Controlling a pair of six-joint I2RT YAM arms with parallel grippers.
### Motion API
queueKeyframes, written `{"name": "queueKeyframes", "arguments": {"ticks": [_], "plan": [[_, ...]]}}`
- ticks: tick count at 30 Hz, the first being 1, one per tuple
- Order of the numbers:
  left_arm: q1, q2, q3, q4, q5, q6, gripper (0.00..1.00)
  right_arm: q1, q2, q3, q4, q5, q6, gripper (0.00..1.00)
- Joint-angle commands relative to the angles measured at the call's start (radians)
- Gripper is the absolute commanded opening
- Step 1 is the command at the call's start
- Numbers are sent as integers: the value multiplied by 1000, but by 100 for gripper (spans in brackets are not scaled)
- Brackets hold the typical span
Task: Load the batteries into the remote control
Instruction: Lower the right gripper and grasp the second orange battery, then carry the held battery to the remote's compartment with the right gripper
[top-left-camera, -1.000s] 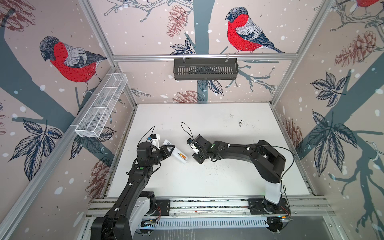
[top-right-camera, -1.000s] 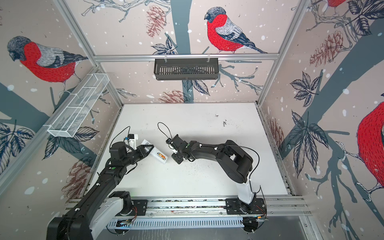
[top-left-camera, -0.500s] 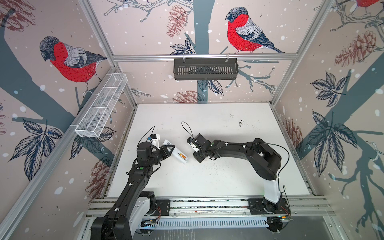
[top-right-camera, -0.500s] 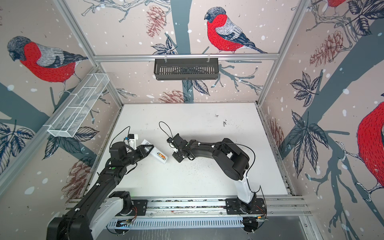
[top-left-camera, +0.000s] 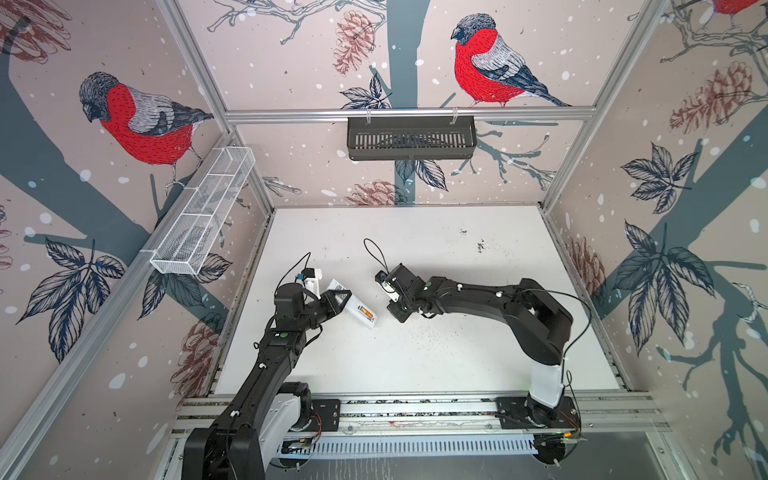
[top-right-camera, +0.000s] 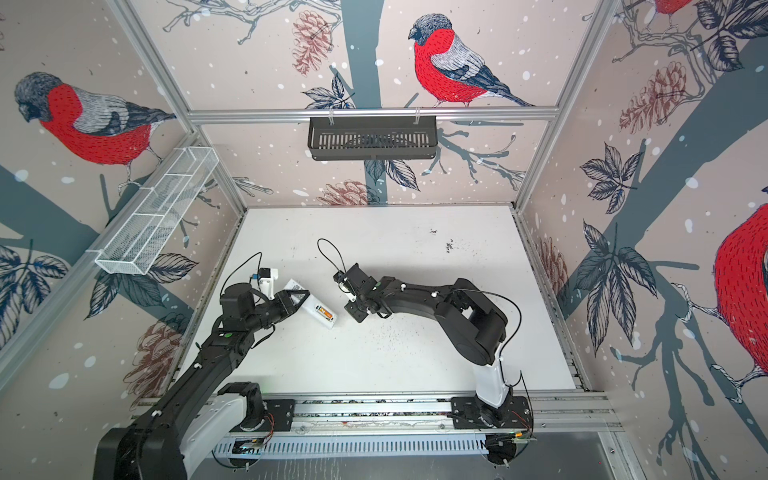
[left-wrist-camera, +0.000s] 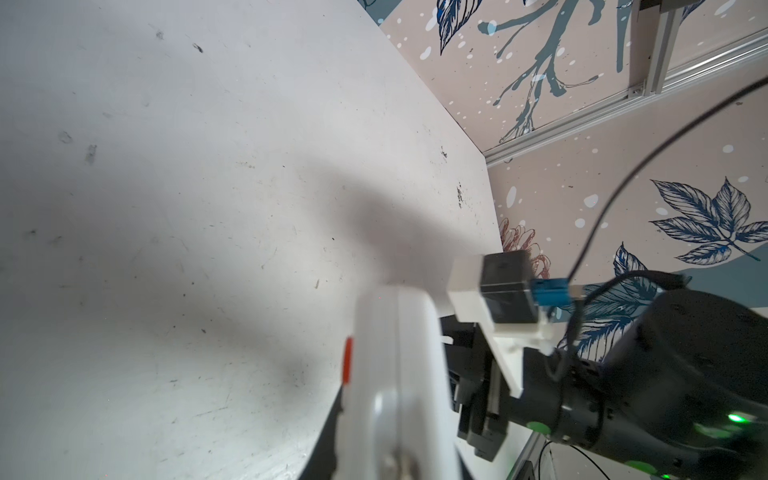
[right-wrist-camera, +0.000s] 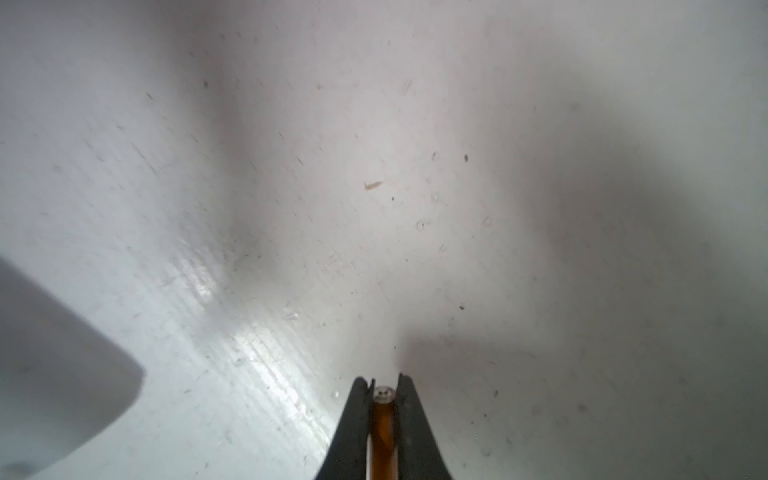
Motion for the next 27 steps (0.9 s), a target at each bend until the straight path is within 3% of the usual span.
{"name": "queueKeyframes", "arguments": {"ticks": [1,10,17,27], "plan": [[0,20,-8,102,90,-30,0,7,-69,-31,65,-51,1,8],[-1,57,-63,338,242,-175,0,53,-278,-162,325,-251,61,7],[-1,92,-126,673,364,-406,0,73,-378,-274,543,-349,99,6],[-6,206,-190,1134,443,-694,0,85,-432,-378,701,-365,66,6]]}}
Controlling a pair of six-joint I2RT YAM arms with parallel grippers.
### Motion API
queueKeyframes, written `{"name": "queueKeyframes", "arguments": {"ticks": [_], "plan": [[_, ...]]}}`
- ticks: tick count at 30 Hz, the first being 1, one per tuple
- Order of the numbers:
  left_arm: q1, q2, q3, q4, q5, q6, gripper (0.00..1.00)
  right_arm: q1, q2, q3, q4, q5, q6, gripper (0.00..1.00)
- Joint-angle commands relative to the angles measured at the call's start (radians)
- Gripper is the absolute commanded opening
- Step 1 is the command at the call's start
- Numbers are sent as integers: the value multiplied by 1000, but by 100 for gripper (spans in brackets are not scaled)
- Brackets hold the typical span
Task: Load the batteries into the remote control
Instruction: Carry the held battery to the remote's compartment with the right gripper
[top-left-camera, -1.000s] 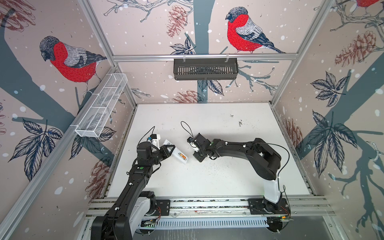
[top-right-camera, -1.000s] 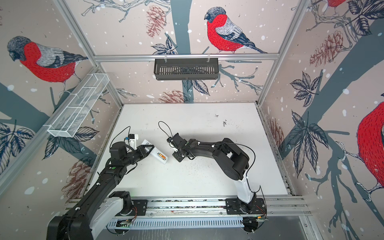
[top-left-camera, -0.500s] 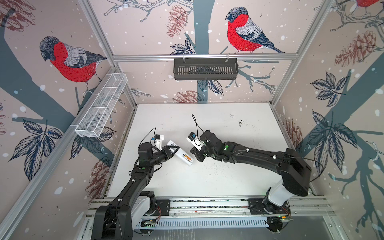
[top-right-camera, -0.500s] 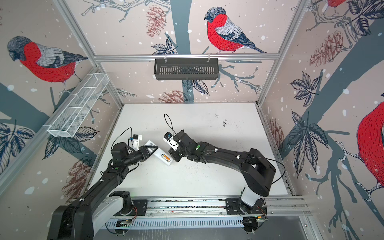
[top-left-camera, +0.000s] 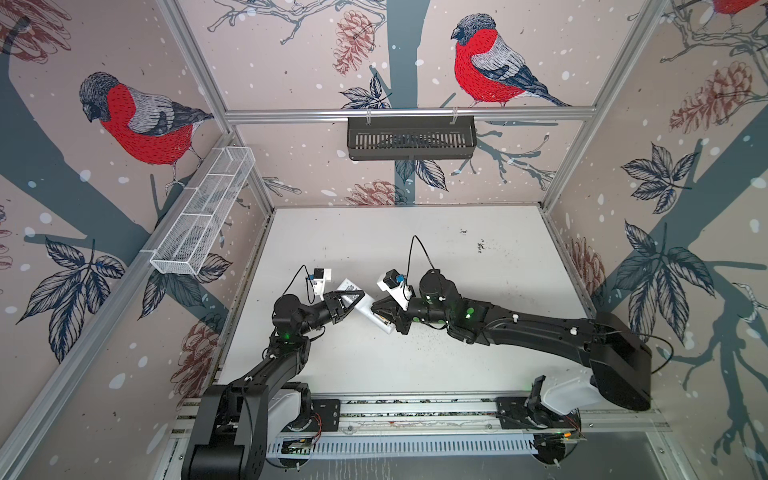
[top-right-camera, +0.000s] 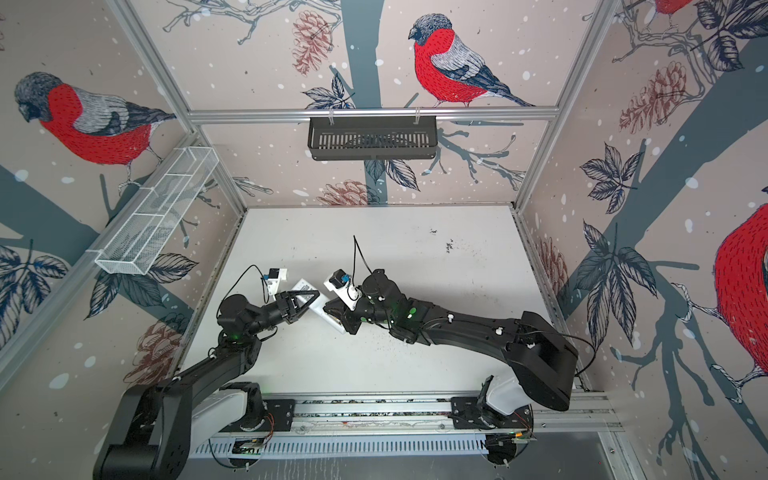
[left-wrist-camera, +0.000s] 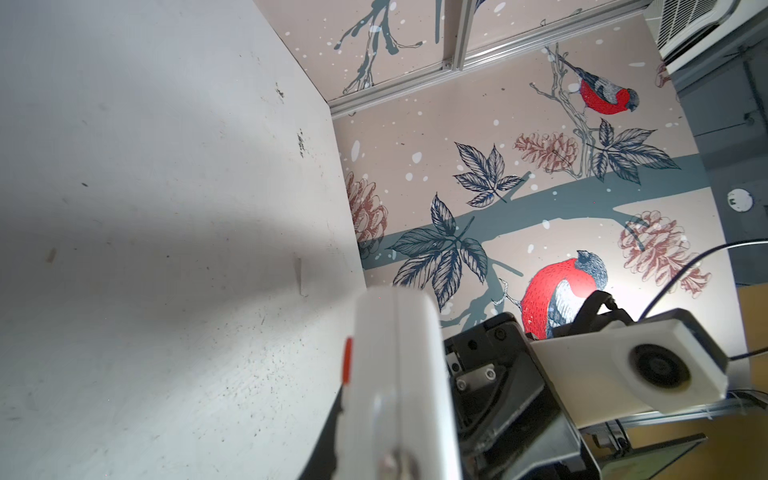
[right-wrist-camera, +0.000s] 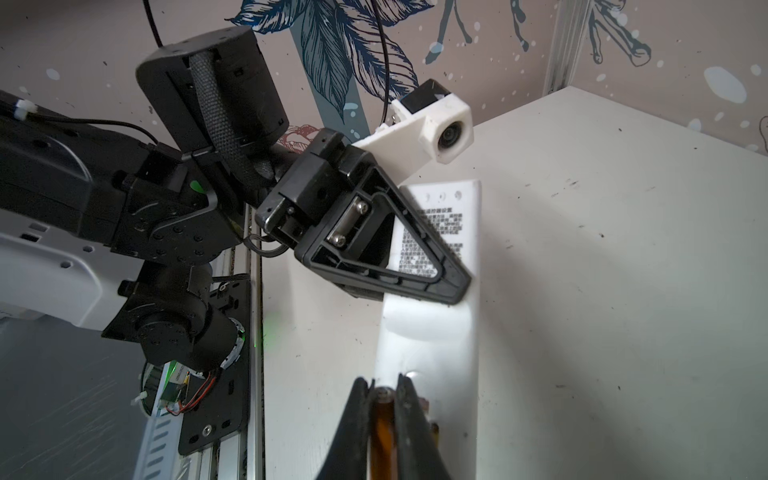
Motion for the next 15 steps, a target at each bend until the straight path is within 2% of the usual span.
{"name": "queueKeyframes", "arguments": {"ticks": [1,7,15], "plan": [[-2,22,-7,256,48,-116,0,0,-13,-12,100,-18,-14,6],[-6,52,-5,326,67,-151,0,0,-4,-24,97,-11,-12,6],[-6,55,-6,319,60,-138,0,0,-27,-66,90,16,6,6]]}}
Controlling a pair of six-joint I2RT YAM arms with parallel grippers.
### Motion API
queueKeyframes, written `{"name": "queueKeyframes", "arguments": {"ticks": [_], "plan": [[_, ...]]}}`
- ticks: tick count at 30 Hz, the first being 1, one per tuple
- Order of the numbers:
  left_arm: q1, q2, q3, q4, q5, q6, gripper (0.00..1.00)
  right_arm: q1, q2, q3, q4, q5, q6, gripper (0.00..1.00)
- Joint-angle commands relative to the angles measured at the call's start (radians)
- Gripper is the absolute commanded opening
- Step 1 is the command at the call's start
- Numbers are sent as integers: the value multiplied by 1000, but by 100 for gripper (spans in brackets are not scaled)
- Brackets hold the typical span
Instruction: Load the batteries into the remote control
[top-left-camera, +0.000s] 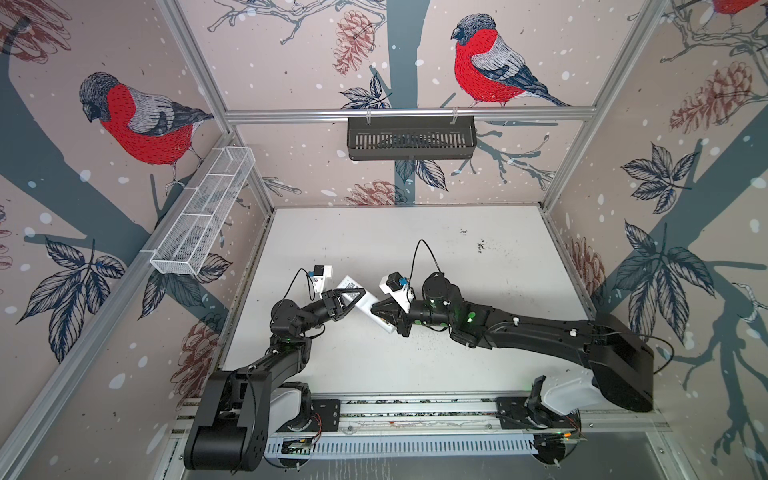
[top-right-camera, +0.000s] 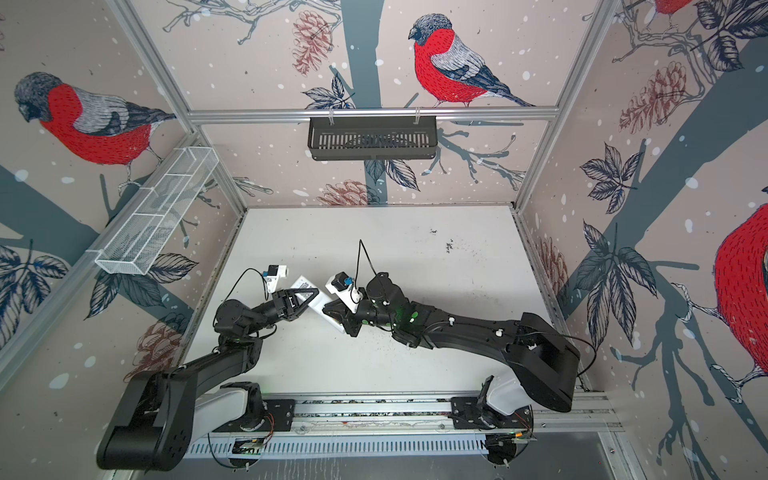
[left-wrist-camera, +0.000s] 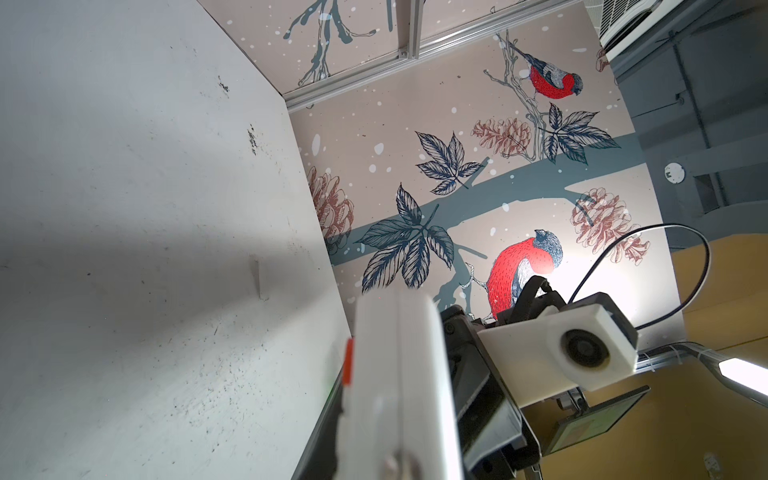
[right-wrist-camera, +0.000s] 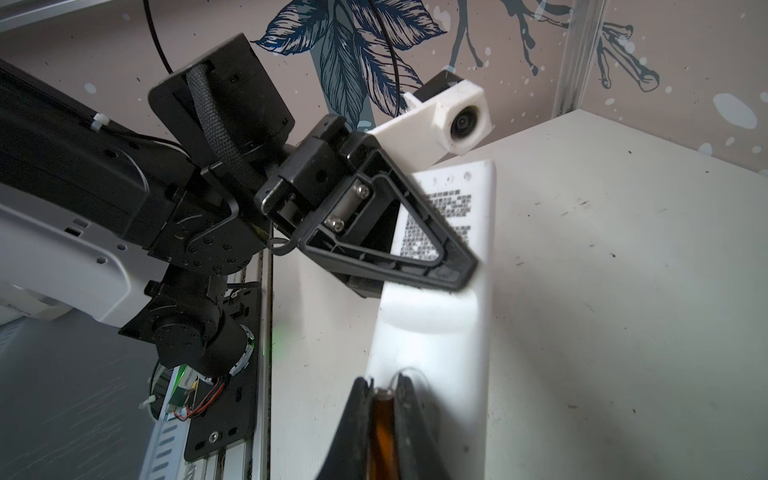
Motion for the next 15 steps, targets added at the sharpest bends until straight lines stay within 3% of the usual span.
{"name": "queueKeyframes", "arguments": {"ticks": [1,9,15], "plan": [[0,-1,2,69,20,-3,0,0,-21,-19,-5,37,5,6],[0,-13,9,12,10,40,0,1,-49,-33,-51,60,-3,11],[1,-45,19,-75,3,94,0,1,-58,-18,-72,71,-7,22]]}}
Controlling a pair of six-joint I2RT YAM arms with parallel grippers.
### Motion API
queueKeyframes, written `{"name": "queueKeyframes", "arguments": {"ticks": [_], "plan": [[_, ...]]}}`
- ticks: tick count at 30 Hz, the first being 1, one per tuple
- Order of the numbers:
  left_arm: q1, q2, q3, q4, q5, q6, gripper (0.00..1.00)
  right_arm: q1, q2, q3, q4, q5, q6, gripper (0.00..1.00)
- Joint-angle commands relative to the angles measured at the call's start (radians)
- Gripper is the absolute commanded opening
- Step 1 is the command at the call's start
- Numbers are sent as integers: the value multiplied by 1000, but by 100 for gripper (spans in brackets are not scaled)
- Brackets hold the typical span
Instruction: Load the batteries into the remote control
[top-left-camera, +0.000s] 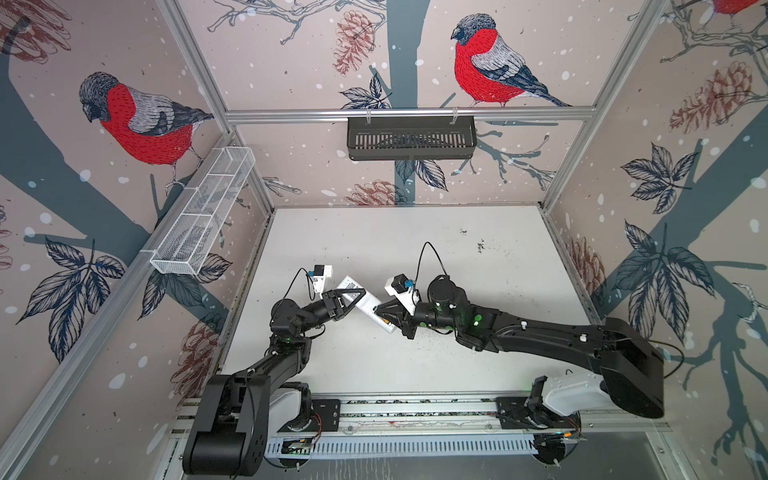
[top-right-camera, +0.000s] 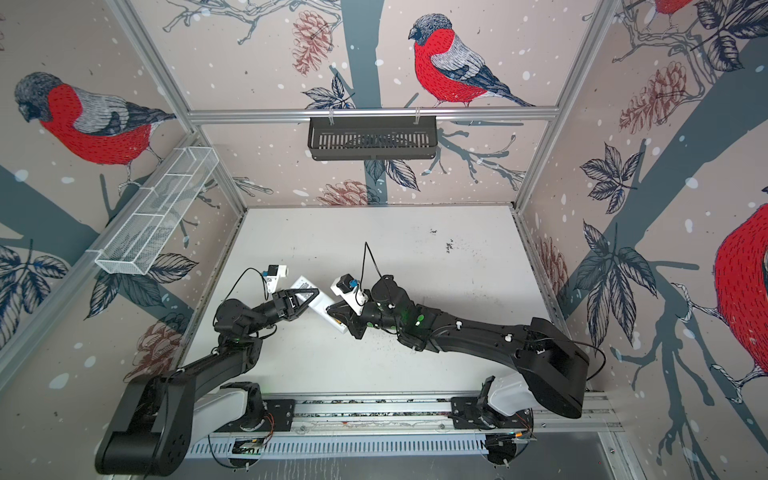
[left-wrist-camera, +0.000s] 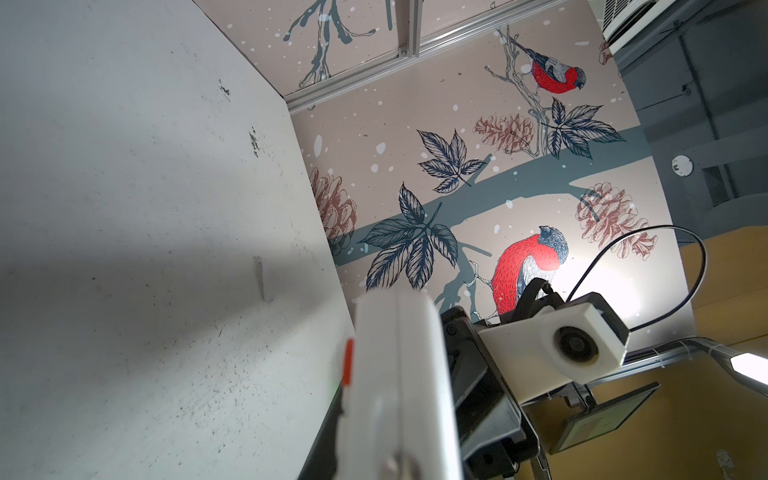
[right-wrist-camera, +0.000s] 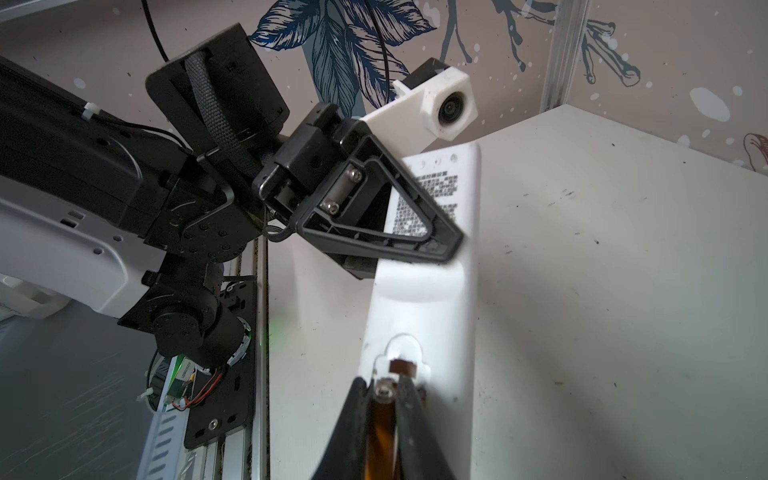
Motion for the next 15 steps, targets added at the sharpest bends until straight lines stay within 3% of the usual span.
{"name": "queueKeyframes", "arguments": {"ticks": [1,10,15], "plan": [[0,-24,14,-44,2,63,0,0,-9,18,-48,37,-9,24],[-14,-164,90,-515,-86,368,0,-1,-15,82,-211,82,-23,28],[-29,-197,102,-592,-128,429,0,6,-9,109,-278,85,-28,28]]}}
